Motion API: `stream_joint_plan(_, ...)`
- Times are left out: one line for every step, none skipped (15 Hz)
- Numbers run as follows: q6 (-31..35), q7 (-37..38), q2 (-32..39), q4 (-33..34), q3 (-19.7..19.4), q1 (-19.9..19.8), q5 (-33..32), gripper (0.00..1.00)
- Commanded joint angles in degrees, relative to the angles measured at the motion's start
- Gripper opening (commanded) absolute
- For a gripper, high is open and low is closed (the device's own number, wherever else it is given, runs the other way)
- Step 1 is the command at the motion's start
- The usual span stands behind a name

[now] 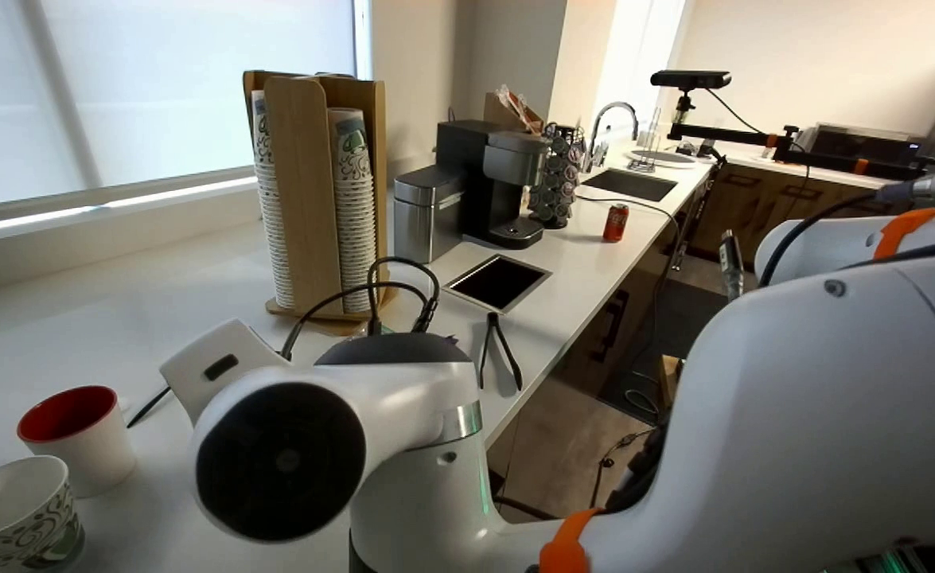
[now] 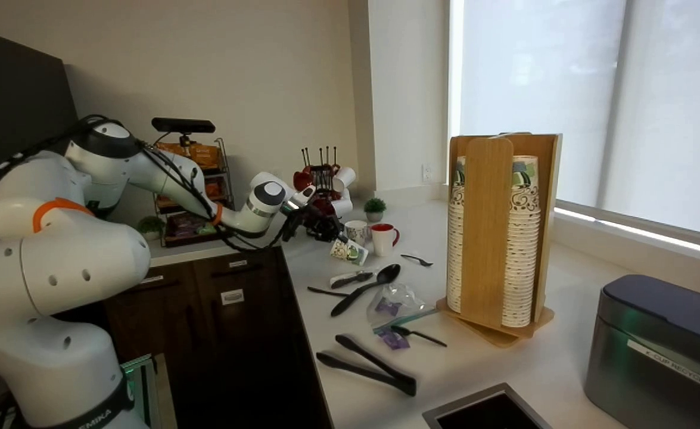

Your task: Place the coffee cup on the right upright.

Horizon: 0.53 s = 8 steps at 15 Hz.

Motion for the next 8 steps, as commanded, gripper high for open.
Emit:
stream_joint_plan(-1.92,-1.25,0.93,0.20,-0.10,0.06,0.78,0.01)
stream_joint_plan(-2.39,-1.52,1.73,0.19,-0.23,0.07,0.78,0.04)
stream_joint_plan(-2.39,-1.51,1.79,0.21,-0.42,0.07,0.76,0.04)
stream_joint_plan(-2.39,-1.51,1.69,0.21,-0.41,0.07,0.76,0.04)
stream_joint_plan(-2.39,-1.50,1.51,0.21,-0.39,0.07,0.75,0.04)
stream_joint_plan(-2.39,-1.50,1.35,0.21,-0.37,0.08,0.75,0.04)
stream_joint_plan(-2.39,-1.50,1.24,0.21,-0.37,0.08,0.74,0.04)
stream_joint_plan(-2.39,-1.49,1.18,0.21,-0.36,0.09,0.74,0.04)
